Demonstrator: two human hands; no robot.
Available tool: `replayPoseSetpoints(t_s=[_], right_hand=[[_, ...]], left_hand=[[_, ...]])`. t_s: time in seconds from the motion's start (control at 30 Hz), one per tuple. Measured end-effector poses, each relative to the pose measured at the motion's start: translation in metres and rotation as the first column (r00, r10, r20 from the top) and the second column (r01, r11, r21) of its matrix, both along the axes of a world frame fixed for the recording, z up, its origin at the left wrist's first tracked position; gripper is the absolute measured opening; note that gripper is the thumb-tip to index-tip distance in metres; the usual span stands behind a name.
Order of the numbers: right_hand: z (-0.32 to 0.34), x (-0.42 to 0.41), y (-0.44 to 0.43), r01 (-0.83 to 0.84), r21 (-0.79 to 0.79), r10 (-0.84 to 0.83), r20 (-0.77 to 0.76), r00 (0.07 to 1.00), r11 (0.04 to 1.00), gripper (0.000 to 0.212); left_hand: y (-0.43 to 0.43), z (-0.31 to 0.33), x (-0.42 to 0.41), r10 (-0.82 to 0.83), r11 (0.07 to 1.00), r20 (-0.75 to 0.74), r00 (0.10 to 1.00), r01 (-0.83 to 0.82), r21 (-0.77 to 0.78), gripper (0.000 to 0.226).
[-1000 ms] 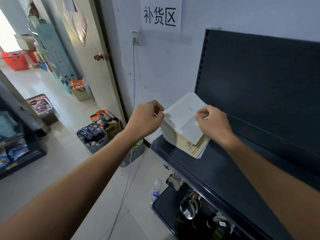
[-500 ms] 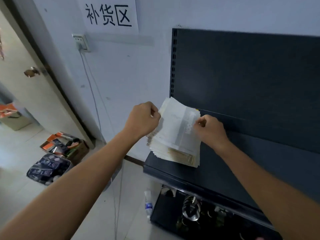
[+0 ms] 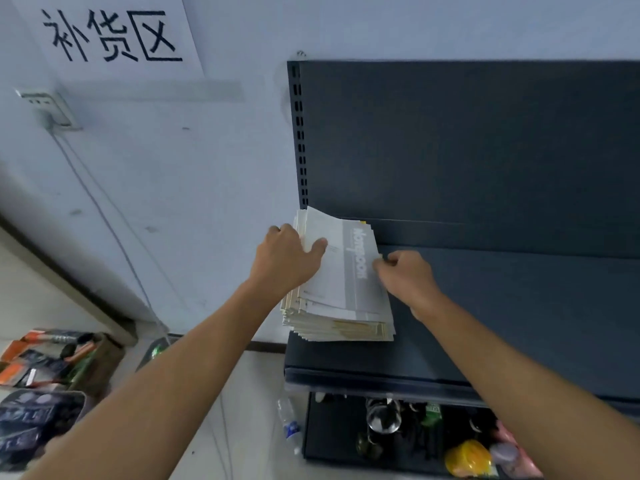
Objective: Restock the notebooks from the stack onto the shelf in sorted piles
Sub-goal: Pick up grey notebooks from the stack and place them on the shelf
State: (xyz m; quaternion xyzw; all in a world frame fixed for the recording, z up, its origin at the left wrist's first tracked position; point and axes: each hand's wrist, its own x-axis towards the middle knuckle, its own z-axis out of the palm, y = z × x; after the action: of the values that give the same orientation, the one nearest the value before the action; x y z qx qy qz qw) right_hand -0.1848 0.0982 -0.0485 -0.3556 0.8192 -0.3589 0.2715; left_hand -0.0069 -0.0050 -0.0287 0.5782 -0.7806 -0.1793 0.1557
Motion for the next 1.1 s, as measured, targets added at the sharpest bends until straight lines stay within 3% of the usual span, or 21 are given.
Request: replayPoseSetpoints(t_s=[0.1, 0.23, 0.37, 0.47, 0.83, 0.97, 1.03, 1.1], right_hand=[[-0.002, 0.006, -0.007, -0.055, 0.013, 0.056, -0.015, 0.998, 0.998, 0.035], [-0.003, 0.017, -0.009, -0.130, 0.038, 0.136, -0.236, 0.962, 0.991, 0.039], [-0.004, 0.033, -0.003, -0.183, 0.142, 0.229, -0.480, 0.847, 0.973, 0.035], [-0.007, 0.041, -0.003, -0.180, 0.162, 0.239, -0.536, 0.810, 0.970, 0.038], [-0.009, 0.040, -0.001, -0.233, 0.142, 0.273, -0.475, 0.836, 0.962, 0.038], [-0.009, 0.039, -0.006, -0.238, 0.052, 0.242, -0.320, 0.916, 0.970, 0.027], [-0.008, 0.038, -0.008, -0.203, -0.014, 0.193, -0.245, 0.950, 0.979, 0.035], [-0.007, 0.034, -0.010, -0.166, -0.033, 0.158, -0.178, 0.971, 0.986, 0.030]], left_hand=[[-0.004, -0.001, -0.005, -0.003, 1.000, 0.023, 1.000, 0.003, 0.000, 0.058], [-0.006, 0.001, -0.005, 0.001, 1.000, 0.072, 0.997, -0.001, 0.008, 0.046], [-0.006, 0.003, 0.001, 0.010, 0.999, 0.072, 0.997, -0.013, 0.033, 0.027], [-0.008, 0.006, 0.003, 0.021, 0.998, 0.045, 0.999, -0.024, 0.064, 0.023], [-0.013, 0.010, 0.007, 0.076, 0.973, -0.068, 0.995, -0.059, 0.223, 0.027], [-0.014, 0.010, 0.010, 0.102, 0.964, -0.103, 0.989, -0.072, 0.256, 0.031], [-0.014, 0.010, 0.014, 0.099, 0.963, -0.143, 0.985, -0.058, 0.265, 0.028], [-0.013, 0.012, 0.017, 0.090, 0.960, -0.201, 0.975, -0.032, 0.278, 0.032]])
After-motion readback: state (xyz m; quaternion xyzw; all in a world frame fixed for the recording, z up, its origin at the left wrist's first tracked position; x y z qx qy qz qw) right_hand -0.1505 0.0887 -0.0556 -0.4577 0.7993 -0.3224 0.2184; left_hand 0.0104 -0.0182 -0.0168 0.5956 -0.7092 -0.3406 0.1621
